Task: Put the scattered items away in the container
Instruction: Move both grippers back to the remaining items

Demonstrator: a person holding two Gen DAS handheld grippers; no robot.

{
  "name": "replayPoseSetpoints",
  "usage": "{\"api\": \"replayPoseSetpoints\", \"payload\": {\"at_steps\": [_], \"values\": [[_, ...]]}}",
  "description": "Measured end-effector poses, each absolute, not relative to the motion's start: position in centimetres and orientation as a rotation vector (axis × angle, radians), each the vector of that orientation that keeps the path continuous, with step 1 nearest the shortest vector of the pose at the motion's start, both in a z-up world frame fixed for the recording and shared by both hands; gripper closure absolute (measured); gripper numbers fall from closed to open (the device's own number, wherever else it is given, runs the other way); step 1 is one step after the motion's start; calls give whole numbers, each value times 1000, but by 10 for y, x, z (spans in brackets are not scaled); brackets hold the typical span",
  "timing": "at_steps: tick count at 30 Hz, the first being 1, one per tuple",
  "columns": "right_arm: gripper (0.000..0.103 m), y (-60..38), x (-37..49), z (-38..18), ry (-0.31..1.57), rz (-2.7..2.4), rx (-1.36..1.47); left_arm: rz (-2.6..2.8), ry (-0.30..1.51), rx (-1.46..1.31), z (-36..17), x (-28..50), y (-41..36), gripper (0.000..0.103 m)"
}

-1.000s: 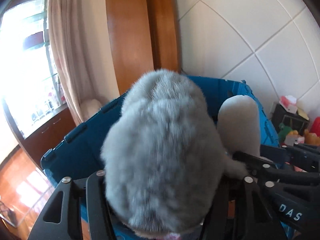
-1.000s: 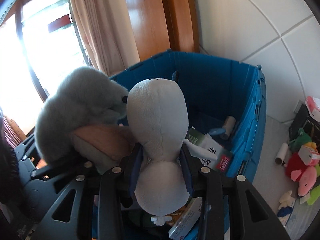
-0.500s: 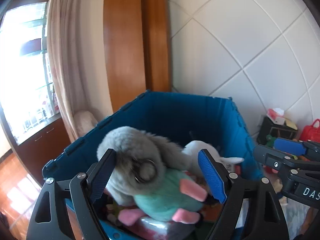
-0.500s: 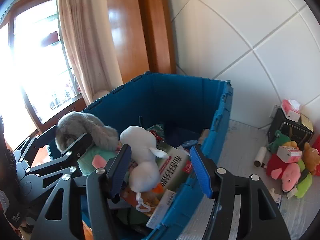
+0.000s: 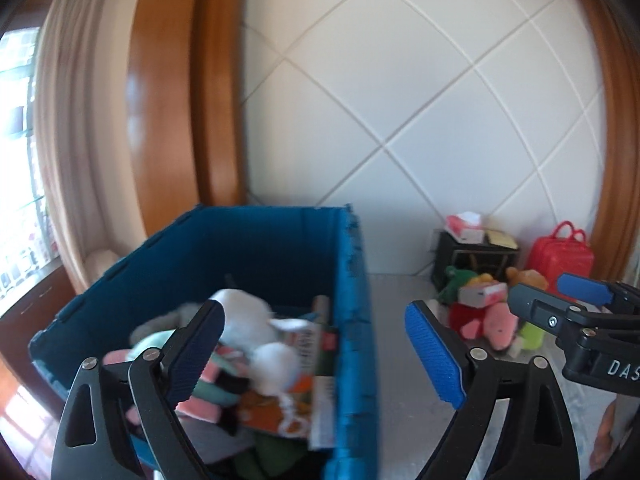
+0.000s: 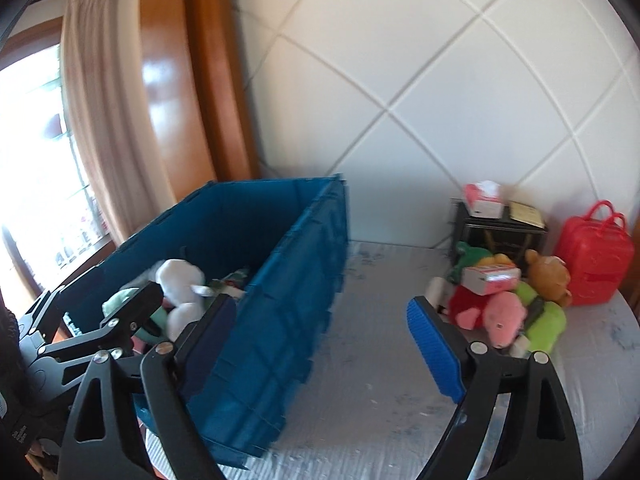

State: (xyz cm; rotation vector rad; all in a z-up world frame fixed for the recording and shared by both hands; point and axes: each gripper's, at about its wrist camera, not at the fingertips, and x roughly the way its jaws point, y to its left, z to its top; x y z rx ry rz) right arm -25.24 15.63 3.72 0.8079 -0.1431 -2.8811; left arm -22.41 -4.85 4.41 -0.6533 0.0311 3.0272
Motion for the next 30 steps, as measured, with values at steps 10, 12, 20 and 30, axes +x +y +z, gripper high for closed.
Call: {"api": "replayPoseSetpoints", "payload": {"at_steps": [10,12,20,30], "values": [[0,311,-220,19,-279,-3052,860,2899,107,-710,20,-240,90,9],[0,347,-221,11,-291,-3065,900,2883,99,-755,11,-248,119,9],[0,477,-250,-52,-347,-3019,1127,2851,114,-975,-59,-286,215,9],[0,523,-296,-171,-456,-2865,1370,2740,125,-1214,-179,-346,268,9]]}}
